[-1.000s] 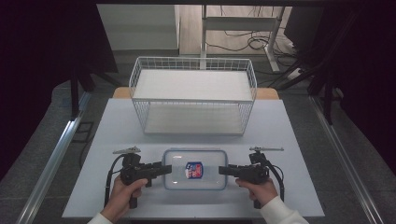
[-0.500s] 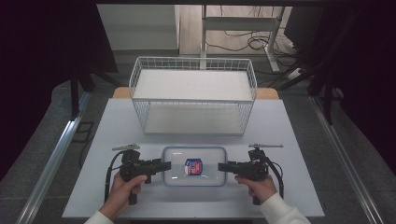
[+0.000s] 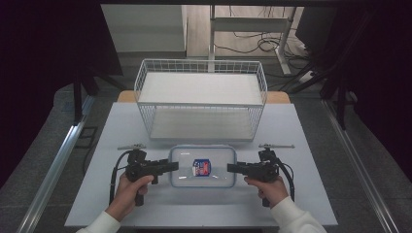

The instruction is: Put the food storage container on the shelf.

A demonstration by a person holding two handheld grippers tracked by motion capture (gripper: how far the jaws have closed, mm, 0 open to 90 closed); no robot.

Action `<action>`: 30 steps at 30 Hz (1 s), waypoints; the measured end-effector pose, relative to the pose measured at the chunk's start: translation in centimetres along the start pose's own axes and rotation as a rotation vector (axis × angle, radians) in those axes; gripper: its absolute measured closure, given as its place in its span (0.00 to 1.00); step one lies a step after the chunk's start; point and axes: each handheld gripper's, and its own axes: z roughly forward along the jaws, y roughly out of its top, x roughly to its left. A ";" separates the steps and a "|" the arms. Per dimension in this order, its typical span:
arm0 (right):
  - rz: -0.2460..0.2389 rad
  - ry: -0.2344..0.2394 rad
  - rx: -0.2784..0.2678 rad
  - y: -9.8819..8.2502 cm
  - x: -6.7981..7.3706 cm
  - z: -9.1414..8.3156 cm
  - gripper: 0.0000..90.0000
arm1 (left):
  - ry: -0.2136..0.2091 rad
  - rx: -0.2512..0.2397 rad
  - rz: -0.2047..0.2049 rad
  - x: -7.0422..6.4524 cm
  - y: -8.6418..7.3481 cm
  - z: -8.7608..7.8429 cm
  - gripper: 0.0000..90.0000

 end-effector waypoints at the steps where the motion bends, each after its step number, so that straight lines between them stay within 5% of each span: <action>1: -0.002 -0.002 -0.004 0.1 -0.1 0.0 0.58 | -0.001 0.001 0.003 0.1 0.1 0.0 0.55; 16: -0.009 -0.005 -0.015 1.3 -0.7 0.3 0.58 | -0.003 -0.004 0.008 0.9 1.7 0.6 0.55; 30: -0.029 -0.014 -0.051 5.7 -3.5 3.0 0.58 | 0.007 -0.073 0.006 4.7 5.2 2.6 0.55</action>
